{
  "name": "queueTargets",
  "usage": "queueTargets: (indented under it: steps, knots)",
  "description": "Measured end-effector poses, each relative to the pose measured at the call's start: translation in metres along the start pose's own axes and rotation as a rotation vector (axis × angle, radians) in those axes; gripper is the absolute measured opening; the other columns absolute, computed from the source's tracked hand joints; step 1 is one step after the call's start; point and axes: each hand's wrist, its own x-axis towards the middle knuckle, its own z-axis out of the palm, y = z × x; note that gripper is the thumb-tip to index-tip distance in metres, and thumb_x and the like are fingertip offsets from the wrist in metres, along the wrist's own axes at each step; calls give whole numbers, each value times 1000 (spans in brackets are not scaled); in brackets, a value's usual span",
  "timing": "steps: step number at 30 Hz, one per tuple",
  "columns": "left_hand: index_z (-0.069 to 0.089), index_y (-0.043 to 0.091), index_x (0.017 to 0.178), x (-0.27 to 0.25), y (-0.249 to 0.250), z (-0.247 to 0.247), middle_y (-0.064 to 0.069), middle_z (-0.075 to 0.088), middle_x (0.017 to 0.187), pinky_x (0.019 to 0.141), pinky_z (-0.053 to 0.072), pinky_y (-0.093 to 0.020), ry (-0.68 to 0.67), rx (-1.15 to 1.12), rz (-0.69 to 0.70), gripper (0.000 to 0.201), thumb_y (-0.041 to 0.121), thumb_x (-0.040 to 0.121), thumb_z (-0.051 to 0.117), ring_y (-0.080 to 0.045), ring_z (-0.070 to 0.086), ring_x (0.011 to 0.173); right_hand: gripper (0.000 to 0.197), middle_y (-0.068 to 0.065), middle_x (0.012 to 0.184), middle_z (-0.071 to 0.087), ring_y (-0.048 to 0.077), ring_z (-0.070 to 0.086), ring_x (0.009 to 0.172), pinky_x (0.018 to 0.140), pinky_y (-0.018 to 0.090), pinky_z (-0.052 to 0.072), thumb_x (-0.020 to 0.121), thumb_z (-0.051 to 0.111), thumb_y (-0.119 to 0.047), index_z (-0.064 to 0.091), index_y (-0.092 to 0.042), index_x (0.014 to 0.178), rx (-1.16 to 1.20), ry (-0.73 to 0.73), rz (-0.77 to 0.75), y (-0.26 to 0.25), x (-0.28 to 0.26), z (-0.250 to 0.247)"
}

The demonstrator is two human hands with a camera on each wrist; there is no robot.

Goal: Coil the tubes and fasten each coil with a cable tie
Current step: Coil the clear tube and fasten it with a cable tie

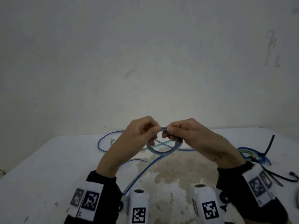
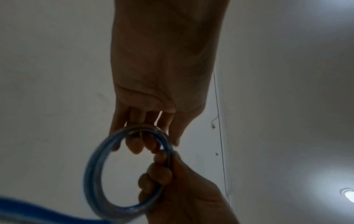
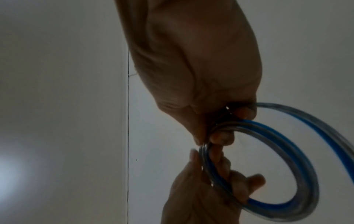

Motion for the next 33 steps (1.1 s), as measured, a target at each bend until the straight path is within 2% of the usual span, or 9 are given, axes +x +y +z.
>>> queueTargets:
  steps: [2, 6, 9, 14, 18, 21, 24, 30, 33]
  knots:
    - [52, 3, 84, -2, 2, 4, -5, 58, 68, 62, 48, -31, -99, 169, 17, 21, 22, 92, 56, -20, 55, 62, 28, -2, 60, 51, 6, 43, 60, 62, 15, 36, 94, 48, -9, 64, -3, 71, -43, -20, 0, -2, -1, 1]
    - [37, 14, 72, 2, 7, 14, 8, 43, 61, 53, 35, -16, -106, 378, 48, 27, 20, 94, 51, 0, 43, 53, 33, -1, 59, 57, 9, 49, 65, 78, 15, 42, 92, 51, -15, 63, -7, 63, -46, 0, 13, 2, 1, 3]
    - [33, 20, 69, 4, 5, 14, 9, 39, 63, 55, 32, -14, -82, 433, 151, 30, 16, 95, 48, 3, 41, 57, 29, 0, 58, 60, 9, 52, 61, 70, 14, 44, 86, 55, -24, 66, -9, 64, 94, -5, 44, 2, 2, 5]
    - [46, 8, 72, 6, -4, 11, 10, 37, 57, 55, 31, -11, 191, 412, 279, 20, 14, 91, 48, 1, 39, 55, 34, 10, 69, 65, 16, 61, 68, 71, 24, 51, 85, 48, -31, 67, -3, 79, 334, -30, 49, 6, 4, 8]
    - [45, 11, 72, 8, -8, 4, 7, 39, 55, 51, 35, -31, 392, 276, 214, 24, 24, 92, 48, -10, 34, 50, 14, 10, 78, 68, 21, 65, 78, 80, 33, 54, 94, 47, -7, 60, -1, 94, 70, 60, -133, 10, 8, 15]
    - [49, 2, 75, 7, -5, 5, 0, 41, 56, 50, 37, -29, 335, 157, 113, 23, 15, 94, 51, -20, 42, 49, 13, 2, 73, 68, 18, 66, 72, 75, 33, 54, 94, 47, -4, 59, -6, 89, -207, 112, -222, 14, 12, 14]
    - [53, -4, 83, 4, -3, -2, -8, 50, 60, 57, 48, -27, 120, 55, -41, 18, 9, 94, 48, -17, 51, 52, 15, -4, 70, 67, 13, 64, 68, 73, 33, 53, 93, 49, -4, 60, -7, 84, -355, 48, -197, 14, 10, 5]
    - [55, 10, 77, 1, -3, 6, 2, 47, 63, 62, 38, -31, -83, 368, -93, 27, 24, 97, 42, -12, 43, 59, 21, -4, 68, 62, 12, 56, 63, 62, 20, 41, 96, 43, -11, 59, -7, 82, -634, -40, -107, 7, 6, 12]
    - [45, 16, 66, 3, -4, 8, 3, 39, 57, 58, 32, -31, -8, 305, -57, 33, 21, 98, 40, -12, 35, 54, 21, -3, 65, 63, 14, 59, 63, 65, 23, 45, 95, 45, -10, 62, -1, 86, -486, 12, -132, 5, 6, 12]
